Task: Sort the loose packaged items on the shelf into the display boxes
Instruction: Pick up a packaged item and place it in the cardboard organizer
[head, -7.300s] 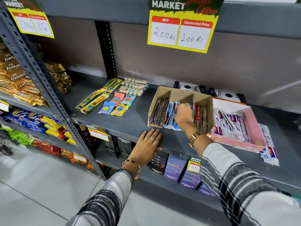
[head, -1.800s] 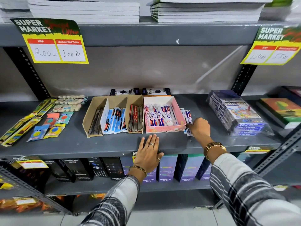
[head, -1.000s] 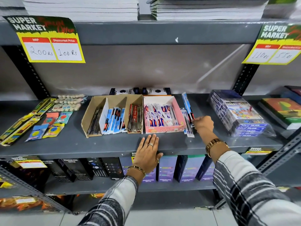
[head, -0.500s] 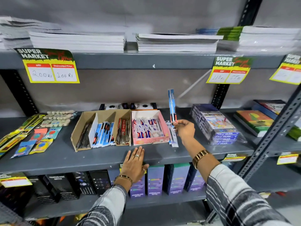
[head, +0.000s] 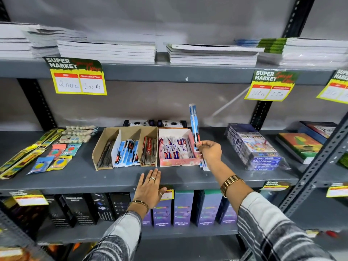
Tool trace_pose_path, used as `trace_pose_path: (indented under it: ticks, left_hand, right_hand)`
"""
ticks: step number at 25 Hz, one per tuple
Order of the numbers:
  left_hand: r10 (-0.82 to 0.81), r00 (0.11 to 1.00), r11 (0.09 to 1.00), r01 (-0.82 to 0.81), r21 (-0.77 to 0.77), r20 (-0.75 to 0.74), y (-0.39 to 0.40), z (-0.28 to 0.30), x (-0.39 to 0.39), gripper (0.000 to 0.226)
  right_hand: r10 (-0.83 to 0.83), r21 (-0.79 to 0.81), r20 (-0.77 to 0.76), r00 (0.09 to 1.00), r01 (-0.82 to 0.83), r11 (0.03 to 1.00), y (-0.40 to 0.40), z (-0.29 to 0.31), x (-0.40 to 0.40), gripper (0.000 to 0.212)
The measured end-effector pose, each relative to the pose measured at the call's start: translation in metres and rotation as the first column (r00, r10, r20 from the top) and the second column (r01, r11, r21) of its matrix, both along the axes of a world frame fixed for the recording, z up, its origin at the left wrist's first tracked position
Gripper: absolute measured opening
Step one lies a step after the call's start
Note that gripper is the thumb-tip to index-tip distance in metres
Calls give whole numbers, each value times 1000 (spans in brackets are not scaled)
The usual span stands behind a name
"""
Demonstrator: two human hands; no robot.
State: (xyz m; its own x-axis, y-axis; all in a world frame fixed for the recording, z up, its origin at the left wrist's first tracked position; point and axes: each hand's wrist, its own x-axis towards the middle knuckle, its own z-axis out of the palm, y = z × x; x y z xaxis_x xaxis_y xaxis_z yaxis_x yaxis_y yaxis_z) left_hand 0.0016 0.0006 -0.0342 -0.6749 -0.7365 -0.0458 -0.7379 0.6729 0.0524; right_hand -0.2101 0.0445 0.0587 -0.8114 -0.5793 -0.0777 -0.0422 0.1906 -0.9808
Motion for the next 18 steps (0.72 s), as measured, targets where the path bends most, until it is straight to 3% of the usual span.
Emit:
trace_pose_path:
  ticks: [5, 8, 11, 15, 18]
  left_hand:
    - [93, 995, 995, -93, -21, 17, -13, -2, 39, 67]
    - [169, 985, 985, -169, -28, 12, -24, -4, 67, 67]
    - [219, 976, 976, -219, -23, 3, -33, -6, 92, 67]
    - [248, 969, 969, -248, -19, -12, -42, -10, 115, 66]
    - [253, 967, 967, -255, -25, -38, -49, -11, 123, 66]
  right_hand:
    - [127, -44, 130, 983, -122, 992, -30, 1, 52, 5]
    - [205, -63, 231, 951, -196, 979, -52, 2, 89, 25]
    - [236, -25, 326, 916, -241, 970, -71, 2, 124, 16]
    - [259, 10, 360, 896, -281, 960, -100, -5, 166, 8]
    - [232, 87, 273, 934, -264, 961, -122, -17, 189, 26]
